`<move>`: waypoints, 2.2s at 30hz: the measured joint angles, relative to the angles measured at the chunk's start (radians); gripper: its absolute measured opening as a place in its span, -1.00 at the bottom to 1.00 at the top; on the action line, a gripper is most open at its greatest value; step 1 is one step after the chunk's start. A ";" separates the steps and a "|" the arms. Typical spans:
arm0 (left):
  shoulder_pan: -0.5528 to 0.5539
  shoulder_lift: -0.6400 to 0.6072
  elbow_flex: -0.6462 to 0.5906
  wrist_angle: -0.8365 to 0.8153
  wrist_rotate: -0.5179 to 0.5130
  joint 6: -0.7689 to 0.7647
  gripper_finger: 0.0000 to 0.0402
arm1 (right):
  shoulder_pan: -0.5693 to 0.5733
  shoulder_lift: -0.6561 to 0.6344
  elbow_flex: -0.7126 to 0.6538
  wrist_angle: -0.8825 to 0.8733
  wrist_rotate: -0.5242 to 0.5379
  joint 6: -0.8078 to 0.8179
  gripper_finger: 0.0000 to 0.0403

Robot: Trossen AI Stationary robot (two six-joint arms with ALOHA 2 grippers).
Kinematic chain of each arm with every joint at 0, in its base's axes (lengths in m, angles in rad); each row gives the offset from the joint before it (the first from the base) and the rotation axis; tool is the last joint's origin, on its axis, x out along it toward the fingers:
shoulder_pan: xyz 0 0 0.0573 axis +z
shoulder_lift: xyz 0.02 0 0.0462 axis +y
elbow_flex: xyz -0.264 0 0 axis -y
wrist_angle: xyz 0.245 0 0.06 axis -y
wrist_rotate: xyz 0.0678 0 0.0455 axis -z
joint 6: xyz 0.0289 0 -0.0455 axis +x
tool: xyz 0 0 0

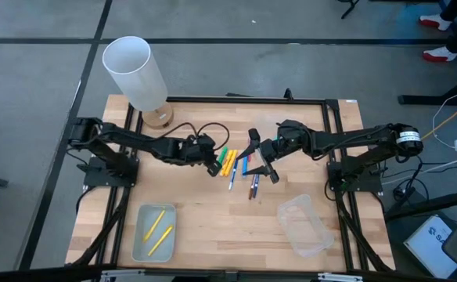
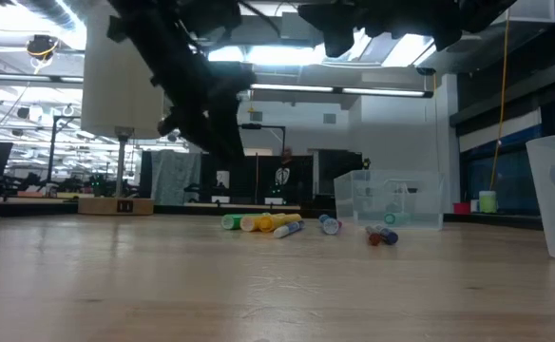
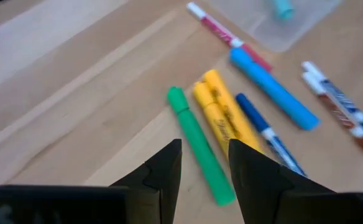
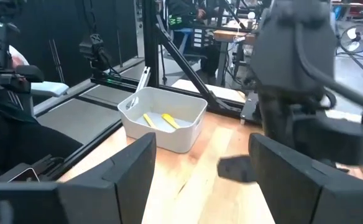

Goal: Pick & Place Markers
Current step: Put the green highlighter pen into the top transparent bin

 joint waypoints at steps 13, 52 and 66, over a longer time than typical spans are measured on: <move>0.033 0.120 0.000 0.097 0.025 0.044 -0.37 | 0.000 0.000 0.000 0.000 0.029 -0.001 0.27; 0.037 0.245 0.000 0.133 0.058 0.079 -0.36 | 0.004 -0.039 0.000 -0.202 0.035 0.034 0.27; 0.052 0.243 0.004 0.000 0.142 0.086 -0.37 | 0.004 -0.039 0.000 -0.196 0.036 0.029 0.27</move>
